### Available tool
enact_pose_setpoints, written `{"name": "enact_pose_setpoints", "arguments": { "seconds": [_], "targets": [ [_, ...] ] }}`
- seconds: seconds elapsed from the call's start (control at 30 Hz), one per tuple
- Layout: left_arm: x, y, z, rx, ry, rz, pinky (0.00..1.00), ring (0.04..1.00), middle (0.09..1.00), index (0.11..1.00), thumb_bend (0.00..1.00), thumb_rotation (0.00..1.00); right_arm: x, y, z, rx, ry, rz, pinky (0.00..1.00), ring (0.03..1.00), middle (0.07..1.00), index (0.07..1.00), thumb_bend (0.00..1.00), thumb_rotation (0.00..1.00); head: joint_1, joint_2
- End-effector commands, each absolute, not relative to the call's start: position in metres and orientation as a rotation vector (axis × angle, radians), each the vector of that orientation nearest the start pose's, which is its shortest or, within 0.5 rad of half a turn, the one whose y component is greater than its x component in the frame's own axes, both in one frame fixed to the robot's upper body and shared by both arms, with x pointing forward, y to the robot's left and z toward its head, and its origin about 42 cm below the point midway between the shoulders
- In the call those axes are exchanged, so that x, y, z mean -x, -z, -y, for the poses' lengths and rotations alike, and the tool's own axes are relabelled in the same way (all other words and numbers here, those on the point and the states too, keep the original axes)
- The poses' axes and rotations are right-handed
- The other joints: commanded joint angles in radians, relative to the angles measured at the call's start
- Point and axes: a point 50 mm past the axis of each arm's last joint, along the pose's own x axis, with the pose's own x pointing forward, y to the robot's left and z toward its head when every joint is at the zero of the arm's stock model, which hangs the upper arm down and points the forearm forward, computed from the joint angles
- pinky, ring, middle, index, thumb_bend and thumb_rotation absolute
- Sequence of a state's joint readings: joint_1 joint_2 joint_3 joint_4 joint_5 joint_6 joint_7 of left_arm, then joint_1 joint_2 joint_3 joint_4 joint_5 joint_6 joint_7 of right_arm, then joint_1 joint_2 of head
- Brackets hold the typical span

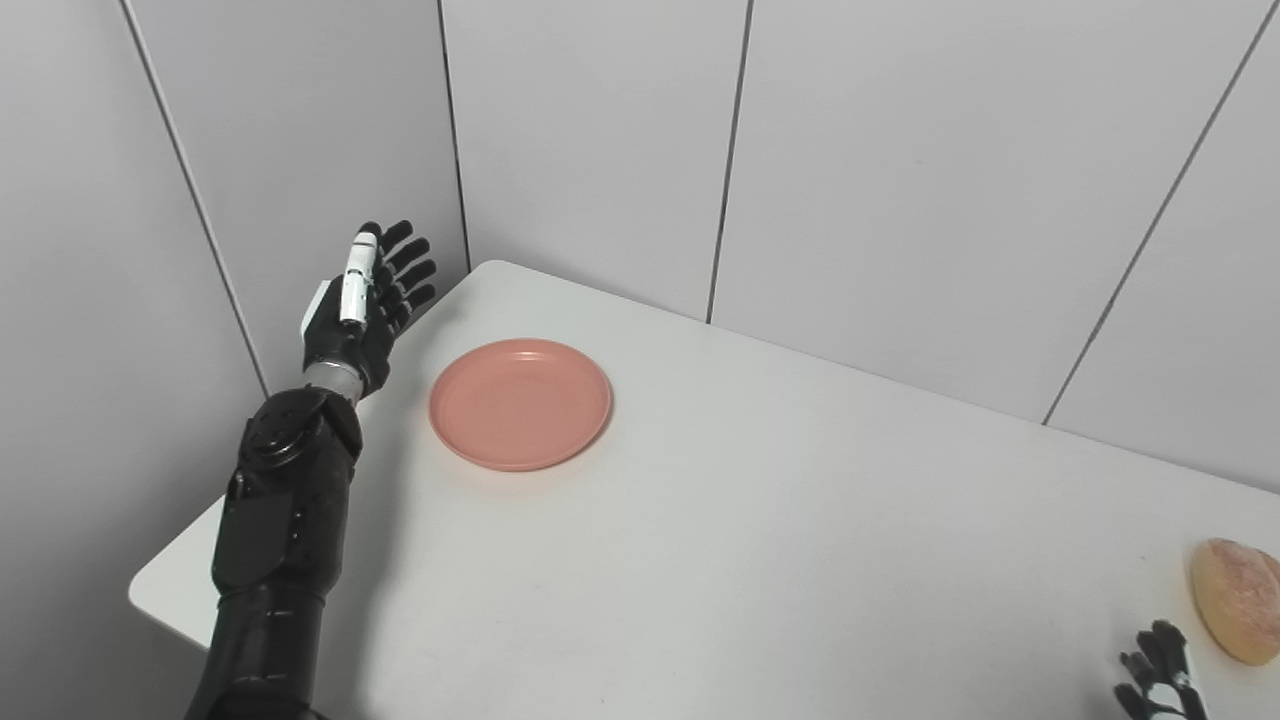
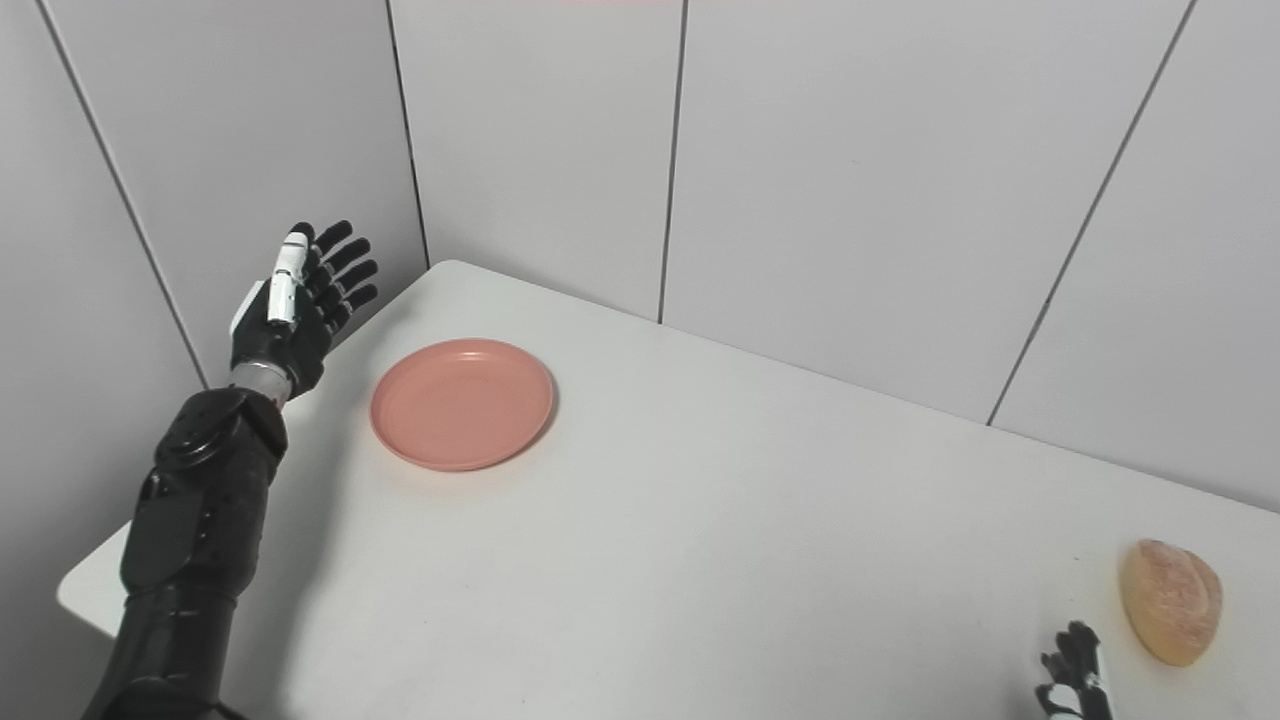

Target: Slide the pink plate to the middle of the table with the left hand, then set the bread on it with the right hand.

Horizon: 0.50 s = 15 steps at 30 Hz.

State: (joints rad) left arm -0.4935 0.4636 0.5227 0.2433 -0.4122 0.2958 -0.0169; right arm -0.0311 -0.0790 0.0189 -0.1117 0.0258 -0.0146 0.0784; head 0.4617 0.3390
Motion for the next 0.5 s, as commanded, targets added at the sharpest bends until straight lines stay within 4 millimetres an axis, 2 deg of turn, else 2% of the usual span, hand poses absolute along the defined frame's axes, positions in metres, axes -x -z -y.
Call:
{"name": "enact_pose_setpoints", "arguments": {
  "seconds": [0.0,0.47],
  "targets": [
    [-0.395,-0.276,-0.475,0.169,-0.384,0.232,0.89,0.883,0.875,0.847,0.30,1.00,-0.296,-0.149,0.223,0.065,-0.110,0.212,0.97,0.991,1.000,1.000,0.18,1.00,-0.003,0.002],
    [-0.399,-0.243,-0.486,0.247,-0.391,0.169,0.92,0.893,0.891,0.877,0.29,1.00,-0.295,-0.148,0.224,0.063,-0.103,0.217,0.96,0.980,0.995,0.994,0.19,1.00,-0.004,0.008]
  ]
}}
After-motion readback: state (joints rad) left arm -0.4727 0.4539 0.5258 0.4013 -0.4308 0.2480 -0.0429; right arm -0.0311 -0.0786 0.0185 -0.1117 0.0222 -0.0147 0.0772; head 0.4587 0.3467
